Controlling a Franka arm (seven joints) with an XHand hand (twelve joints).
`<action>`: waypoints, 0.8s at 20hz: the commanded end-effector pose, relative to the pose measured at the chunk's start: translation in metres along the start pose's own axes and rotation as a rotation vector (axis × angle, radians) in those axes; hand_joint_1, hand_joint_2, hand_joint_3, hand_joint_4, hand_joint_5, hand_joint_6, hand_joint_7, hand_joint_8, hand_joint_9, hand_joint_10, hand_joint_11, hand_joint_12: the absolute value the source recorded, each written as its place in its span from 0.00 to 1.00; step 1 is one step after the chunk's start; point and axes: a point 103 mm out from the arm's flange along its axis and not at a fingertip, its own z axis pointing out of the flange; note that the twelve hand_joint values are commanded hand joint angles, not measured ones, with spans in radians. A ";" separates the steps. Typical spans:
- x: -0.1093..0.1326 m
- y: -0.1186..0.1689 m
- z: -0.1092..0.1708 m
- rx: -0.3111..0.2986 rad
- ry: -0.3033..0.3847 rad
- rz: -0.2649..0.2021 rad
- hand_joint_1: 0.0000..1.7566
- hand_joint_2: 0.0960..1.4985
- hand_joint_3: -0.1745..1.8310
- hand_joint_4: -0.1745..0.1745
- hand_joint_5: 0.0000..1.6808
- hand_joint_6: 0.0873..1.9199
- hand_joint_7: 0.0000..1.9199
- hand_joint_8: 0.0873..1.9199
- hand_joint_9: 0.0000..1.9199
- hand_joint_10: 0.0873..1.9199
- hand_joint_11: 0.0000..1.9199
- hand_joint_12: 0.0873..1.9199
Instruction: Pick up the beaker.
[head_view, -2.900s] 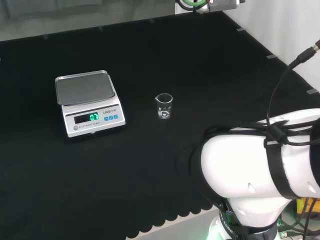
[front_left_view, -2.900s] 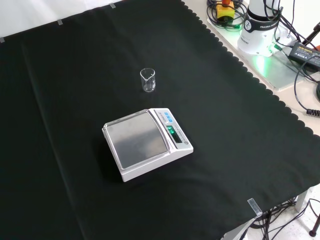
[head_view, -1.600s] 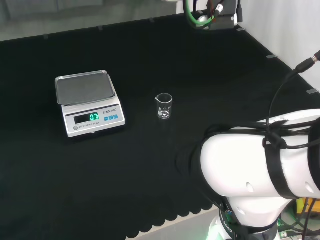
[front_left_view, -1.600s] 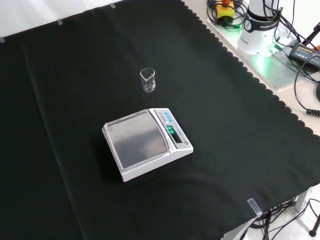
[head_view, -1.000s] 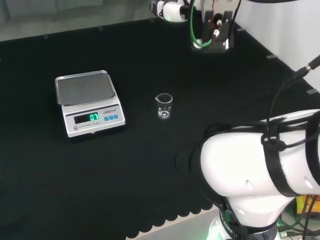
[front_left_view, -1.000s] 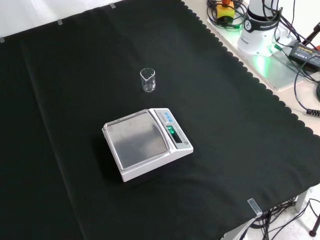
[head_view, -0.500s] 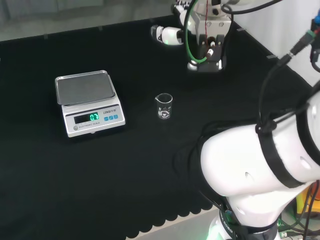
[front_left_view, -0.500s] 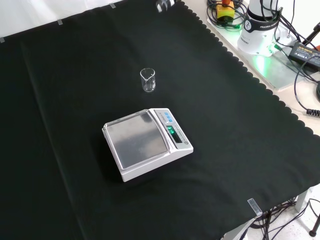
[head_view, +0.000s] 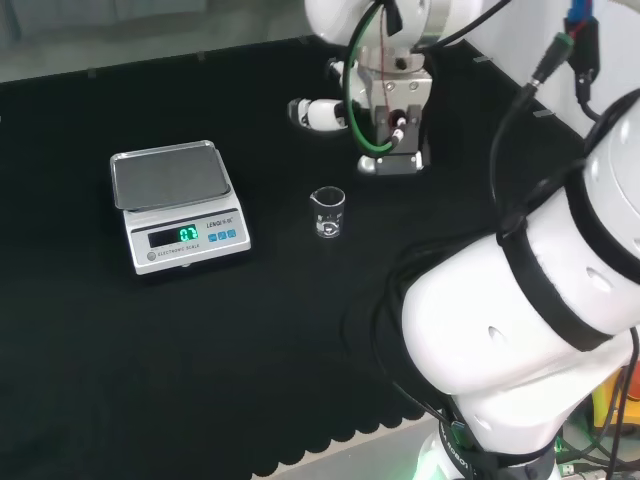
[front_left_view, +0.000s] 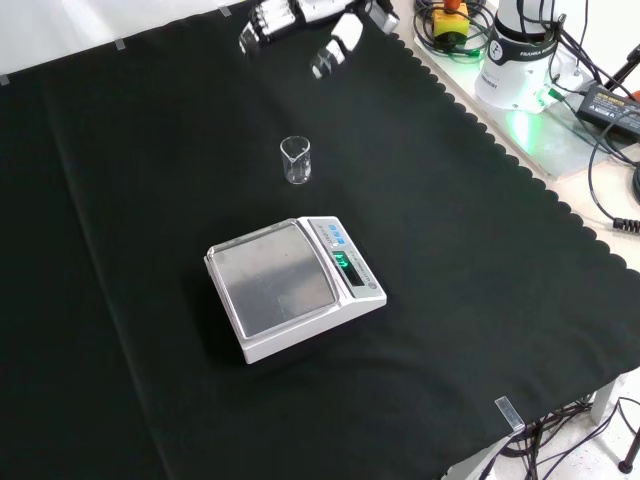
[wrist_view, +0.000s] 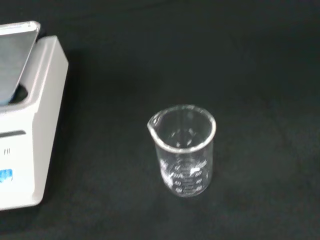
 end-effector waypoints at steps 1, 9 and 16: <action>0.014 0.009 0.023 0.051 -0.012 -0.080 0.03 0.63 0.21 0.41 0.10 0.00 0.00 0.17 0.00 0.27 0.00 0.73; 0.012 0.007 0.043 0.119 -0.056 -0.084 0.03 0.63 0.21 0.41 0.10 0.00 0.00 0.17 0.00 0.27 0.00 0.73; 0.000 0.005 0.069 0.134 -0.031 -0.043 0.03 0.63 0.21 0.41 0.10 0.00 0.00 0.17 0.00 0.27 0.00 0.74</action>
